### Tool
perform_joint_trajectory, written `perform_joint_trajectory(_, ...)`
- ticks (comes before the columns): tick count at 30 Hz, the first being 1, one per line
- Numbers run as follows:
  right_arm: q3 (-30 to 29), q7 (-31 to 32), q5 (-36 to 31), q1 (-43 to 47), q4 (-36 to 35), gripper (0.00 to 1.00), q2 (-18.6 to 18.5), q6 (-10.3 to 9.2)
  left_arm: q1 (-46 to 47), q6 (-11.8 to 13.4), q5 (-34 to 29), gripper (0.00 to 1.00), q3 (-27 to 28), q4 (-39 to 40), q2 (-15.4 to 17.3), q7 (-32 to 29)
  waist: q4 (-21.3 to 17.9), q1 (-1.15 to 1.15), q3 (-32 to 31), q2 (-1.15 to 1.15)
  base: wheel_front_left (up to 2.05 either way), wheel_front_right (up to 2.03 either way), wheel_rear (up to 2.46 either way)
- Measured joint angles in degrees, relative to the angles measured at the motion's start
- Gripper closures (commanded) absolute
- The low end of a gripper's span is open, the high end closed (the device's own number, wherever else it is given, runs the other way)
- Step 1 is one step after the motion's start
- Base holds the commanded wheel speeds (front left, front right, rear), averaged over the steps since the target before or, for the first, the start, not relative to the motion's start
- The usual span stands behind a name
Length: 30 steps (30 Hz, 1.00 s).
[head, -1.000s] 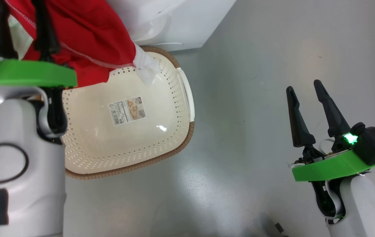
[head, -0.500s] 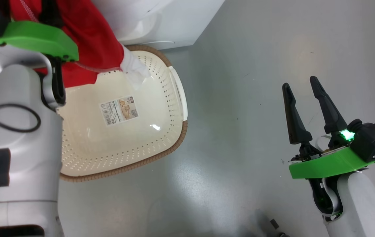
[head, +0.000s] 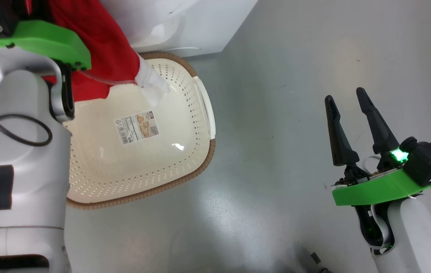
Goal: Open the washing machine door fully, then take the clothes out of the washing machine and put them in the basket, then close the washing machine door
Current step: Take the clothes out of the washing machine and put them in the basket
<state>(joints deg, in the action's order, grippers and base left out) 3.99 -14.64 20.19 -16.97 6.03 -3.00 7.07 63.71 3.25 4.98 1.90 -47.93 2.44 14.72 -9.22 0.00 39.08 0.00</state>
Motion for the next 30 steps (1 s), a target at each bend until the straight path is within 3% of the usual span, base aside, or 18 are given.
perform_joint_trajectory(7,-0.2,0.0,0.0,0.0,0.0,0.00,0.0,0.00,-1.7,-0.9,1.0,1.00,1.0,6.2,-0.3,0.0,0.6,0.00,-0.3,0.00,0.00,0.00,0.00)
perform_joint_trajectory(12,-0.4,0.0,0.0,0.0,-0.1,0.00,0.0,0.00,-8.0,-2.6,2.4,1.00,1.4,13.0,-0.9,0.0,1.1,0.00,-0.6,0.00,0.00,0.00,0.00)
perform_joint_trajectory(19,-0.8,0.0,0.0,0.0,-0.1,0.00,0.0,0.00,-16.9,-2.9,6.0,1.00,-0.1,21.7,-1.2,0.0,1.9,0.00,-1.1,0.00,0.00,0.00,0.00)
perform_joint_trajectory(30,-1.0,0.0,0.0,0.0,-0.1,0.00,0.0,0.00,-28.9,-2.2,9.1,1.00,-5.0,25.0,-1.0,0.0,2.5,0.00,-1.4,0.00,0.00,0.00,0.00)
